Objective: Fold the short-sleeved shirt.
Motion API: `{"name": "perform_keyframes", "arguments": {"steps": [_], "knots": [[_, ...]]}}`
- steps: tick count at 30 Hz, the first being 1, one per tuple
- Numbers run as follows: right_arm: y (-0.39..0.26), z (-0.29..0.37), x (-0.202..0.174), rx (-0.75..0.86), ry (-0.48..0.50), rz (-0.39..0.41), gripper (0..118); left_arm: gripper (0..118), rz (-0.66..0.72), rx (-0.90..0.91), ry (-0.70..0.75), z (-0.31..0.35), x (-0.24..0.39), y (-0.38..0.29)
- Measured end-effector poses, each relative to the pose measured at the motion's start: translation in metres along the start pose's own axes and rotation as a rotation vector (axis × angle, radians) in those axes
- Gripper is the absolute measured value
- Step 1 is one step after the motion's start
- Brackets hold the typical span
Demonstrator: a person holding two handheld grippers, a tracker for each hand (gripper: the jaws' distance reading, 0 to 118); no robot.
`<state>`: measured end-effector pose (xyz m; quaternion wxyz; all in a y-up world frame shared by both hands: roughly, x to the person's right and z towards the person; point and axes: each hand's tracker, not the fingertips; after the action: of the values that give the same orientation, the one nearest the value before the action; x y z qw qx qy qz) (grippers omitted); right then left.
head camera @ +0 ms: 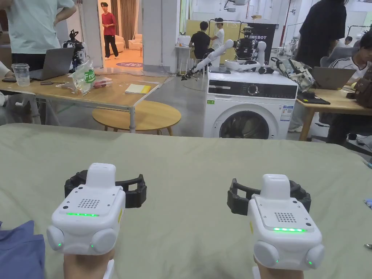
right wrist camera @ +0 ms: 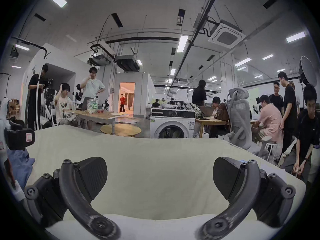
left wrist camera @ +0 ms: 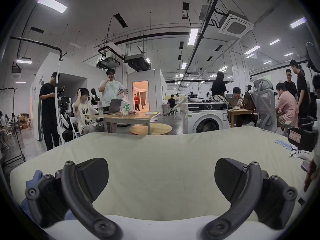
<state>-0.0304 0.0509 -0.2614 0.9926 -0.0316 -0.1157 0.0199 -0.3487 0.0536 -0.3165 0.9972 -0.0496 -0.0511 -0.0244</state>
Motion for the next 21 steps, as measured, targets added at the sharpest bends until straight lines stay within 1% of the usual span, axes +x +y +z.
{"name": "perform_keyframes", "arguments": {"steps": [5, 12, 21], "knots": [[-0.0017, 0.0038, 0.001, 0.009, -0.008, 0.015, 118, 118, -0.075, 0.013, 0.017, 0.0029, 0.0004, 0.001], [0.0, 0.0028, 0.0003, 0.01, 0.0, 0.002, 118, 118, -0.048, 0.012, -0.003, 0.0053, 0.0015, 0.0047], [0.0006, 0.0062, -0.0008, 0.018, -0.037, 0.012, 118, 118, -0.032, 0.009, -0.01, 0.0062, -0.0014, 0.0047]]}}
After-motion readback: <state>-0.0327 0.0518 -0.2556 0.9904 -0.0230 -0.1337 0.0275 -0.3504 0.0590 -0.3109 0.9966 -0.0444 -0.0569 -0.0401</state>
